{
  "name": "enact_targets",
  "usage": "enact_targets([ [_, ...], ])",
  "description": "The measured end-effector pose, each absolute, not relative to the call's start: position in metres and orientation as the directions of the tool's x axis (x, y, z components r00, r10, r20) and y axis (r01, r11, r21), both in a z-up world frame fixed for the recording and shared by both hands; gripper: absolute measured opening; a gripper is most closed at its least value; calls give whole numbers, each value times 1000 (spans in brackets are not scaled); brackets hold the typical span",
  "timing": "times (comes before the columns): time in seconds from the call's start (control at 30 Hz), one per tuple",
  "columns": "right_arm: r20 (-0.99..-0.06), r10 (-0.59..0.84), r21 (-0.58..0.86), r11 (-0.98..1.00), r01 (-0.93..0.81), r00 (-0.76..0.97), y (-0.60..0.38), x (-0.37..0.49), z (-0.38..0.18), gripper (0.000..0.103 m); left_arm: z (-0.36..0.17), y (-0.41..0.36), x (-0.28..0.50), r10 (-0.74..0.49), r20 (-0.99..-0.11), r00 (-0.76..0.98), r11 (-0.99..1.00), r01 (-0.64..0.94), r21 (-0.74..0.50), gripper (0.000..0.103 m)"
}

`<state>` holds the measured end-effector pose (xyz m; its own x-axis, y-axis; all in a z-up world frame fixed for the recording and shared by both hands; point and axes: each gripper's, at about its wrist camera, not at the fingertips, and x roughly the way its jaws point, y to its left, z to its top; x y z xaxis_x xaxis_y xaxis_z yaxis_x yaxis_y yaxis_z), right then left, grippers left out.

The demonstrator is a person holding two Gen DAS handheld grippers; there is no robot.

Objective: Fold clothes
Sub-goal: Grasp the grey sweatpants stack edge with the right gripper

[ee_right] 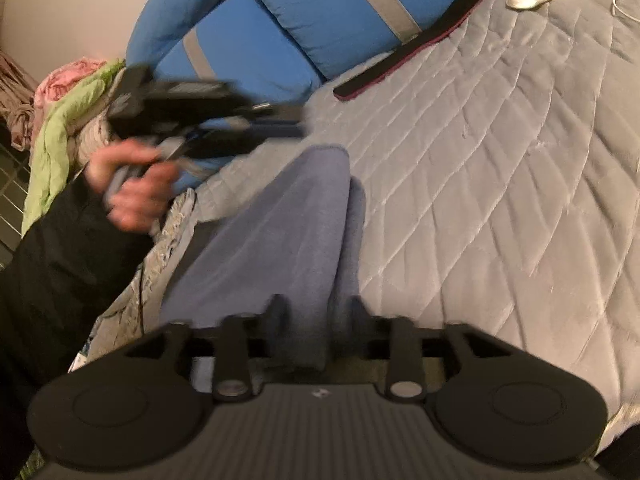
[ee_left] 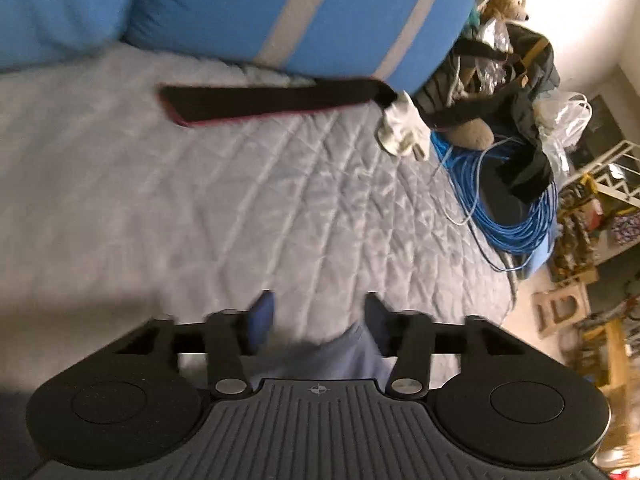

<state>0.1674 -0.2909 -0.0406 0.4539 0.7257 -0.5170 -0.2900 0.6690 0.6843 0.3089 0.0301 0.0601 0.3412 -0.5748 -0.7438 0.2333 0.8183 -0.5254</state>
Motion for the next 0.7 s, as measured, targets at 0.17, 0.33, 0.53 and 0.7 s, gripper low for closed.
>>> enact_targets([
  [0.17, -495, 731, 688, 660, -302, 470, -299, 185, -37, 74, 74, 100, 240, -450, -769, 454, 880, 80, -467, 51],
  [0.33, -502, 745, 684, 653, -326, 440, -290, 206, -34, 75, 60, 148, 192, -307, -829, 468, 924, -62, -377, 51],
  [0.53, -533, 752, 697, 650, -303, 387, -283, 224, -36, 76, 36, 172, 178, -303, -845, 440, 912, -123, -391, 51],
  [0.7, -548, 754, 702, 650, -289, 363, -282, 225, -39, 80, 18, 187, 168, -384, -827, 411, 867, -149, -476, 53],
])
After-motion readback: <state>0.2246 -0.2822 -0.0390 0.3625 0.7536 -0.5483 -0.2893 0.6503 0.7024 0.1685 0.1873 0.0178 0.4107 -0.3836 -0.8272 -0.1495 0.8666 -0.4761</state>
